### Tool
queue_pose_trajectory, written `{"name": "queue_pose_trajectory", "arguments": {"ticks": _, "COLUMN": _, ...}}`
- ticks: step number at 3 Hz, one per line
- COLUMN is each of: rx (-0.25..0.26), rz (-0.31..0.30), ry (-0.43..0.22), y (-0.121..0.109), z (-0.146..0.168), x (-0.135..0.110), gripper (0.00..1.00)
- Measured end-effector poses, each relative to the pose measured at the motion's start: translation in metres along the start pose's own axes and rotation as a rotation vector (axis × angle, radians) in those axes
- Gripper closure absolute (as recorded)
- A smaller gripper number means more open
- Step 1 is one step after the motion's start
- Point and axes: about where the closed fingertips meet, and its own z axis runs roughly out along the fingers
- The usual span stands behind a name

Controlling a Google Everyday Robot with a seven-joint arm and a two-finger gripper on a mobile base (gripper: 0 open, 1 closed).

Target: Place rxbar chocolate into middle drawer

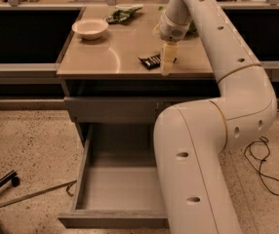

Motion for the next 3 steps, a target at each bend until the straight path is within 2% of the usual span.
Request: {"name": "queue_pose_trajectory", "arguments": {"ticks": 3, "rx": -0.052, "rz": 0.014, "ry": 0.021, "y": 0.006, "z": 0.017, "x": -0.005, "gripper": 0.0}}
